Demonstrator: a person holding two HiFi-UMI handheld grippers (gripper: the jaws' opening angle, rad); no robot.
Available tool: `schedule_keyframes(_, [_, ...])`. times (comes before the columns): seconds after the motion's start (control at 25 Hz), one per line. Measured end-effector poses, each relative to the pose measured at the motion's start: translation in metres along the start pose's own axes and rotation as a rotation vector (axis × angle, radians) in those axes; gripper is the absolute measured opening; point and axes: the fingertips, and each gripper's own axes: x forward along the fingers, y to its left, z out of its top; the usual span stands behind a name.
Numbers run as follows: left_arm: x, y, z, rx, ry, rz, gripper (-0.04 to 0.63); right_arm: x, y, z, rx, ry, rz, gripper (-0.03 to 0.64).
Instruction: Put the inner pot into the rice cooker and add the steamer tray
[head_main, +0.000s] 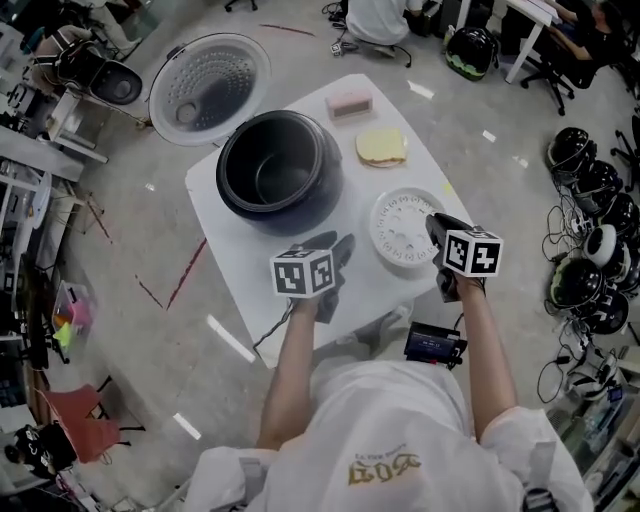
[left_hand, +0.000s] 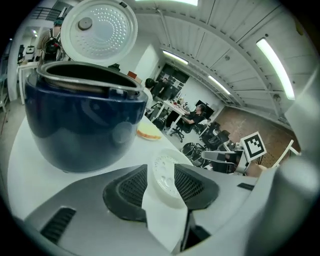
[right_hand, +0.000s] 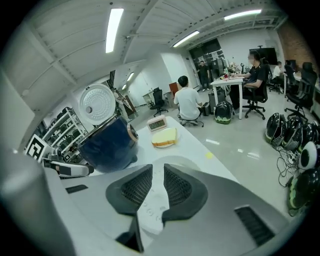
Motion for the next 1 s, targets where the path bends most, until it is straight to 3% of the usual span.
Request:
schedule_keyframes(0.52, [0.084, 0.014, -0.037, -0.102, 0.138, 0.067, 0.195, 0.034, -0.089, -0.036, -0.013, 0.171, -0.038, 0.130])
schedule_keyframes(0.72, [0.099, 0.017, -0.047, -0.137, 0.148, 0.100, 0.244, 0.040, -0.103, -0.052, -0.007, 0.216, -0.030, 0.141])
schedule_keyframes(1.0, [0.118, 0.018, -0.059, -0.220, 0.159, 0.084, 0.231, 0.047, -0.106, -0.060, 0.016, 0.240, 0.014, 0.155])
